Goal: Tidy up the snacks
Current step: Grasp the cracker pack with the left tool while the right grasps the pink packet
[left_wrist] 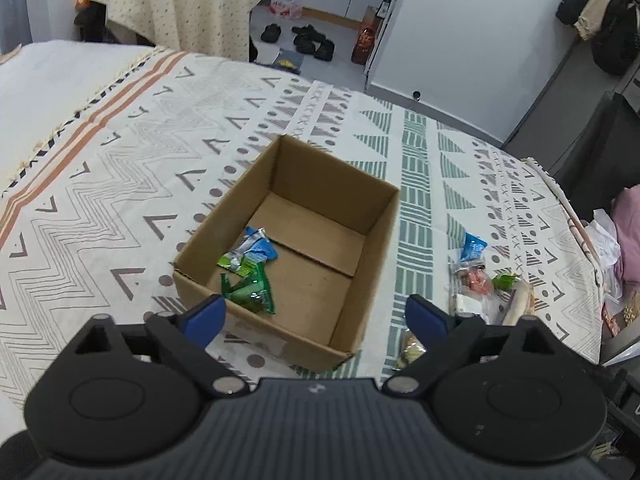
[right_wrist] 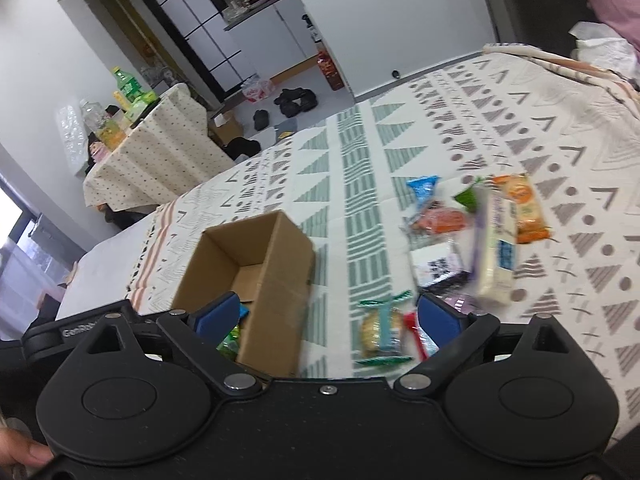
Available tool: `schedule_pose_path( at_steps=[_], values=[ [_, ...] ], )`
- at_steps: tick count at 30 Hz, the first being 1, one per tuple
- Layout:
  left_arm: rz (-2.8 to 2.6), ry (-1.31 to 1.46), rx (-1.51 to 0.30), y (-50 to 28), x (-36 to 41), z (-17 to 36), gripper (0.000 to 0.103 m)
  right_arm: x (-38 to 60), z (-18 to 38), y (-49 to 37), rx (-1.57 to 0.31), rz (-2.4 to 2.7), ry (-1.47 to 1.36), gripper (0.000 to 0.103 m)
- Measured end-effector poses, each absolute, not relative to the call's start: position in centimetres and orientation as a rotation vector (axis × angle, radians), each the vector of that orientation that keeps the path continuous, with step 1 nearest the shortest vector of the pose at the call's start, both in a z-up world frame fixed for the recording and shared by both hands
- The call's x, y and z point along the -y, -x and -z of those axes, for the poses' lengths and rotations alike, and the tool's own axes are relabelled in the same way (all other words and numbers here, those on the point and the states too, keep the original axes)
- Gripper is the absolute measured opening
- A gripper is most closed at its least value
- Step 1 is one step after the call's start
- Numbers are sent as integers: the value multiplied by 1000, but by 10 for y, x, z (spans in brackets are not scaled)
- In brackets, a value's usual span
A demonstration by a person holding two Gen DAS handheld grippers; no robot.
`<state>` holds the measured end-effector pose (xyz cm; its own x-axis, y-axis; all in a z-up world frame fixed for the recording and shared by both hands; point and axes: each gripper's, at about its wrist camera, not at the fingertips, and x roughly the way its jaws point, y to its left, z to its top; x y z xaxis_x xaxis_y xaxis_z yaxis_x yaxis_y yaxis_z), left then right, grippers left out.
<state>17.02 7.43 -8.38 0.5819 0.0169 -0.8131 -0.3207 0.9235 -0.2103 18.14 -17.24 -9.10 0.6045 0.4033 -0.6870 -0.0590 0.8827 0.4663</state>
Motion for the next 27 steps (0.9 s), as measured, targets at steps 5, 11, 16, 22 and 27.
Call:
schedule_pose_path(
  at_steps=[5,11,16,22,27],
  values=[
    [-171,366,-926,-168,-57,83,103,194,93,-173,-870,-266,-408,103],
    [-139,344,-929,-167,-31,84,103,227,98,-165,-867,-236,-440,103],
    [-103,336,-941,-167,-10,86,103,250,107,-161,-875,-228,-466,103],
    [-111,305,-948,-166,10,89,103,271,114,-158,-867,-258,-480,103],
    [-154,312,-963,-169,17,95,103,284,126,-157,-870,-248,-480,103]
  ],
)
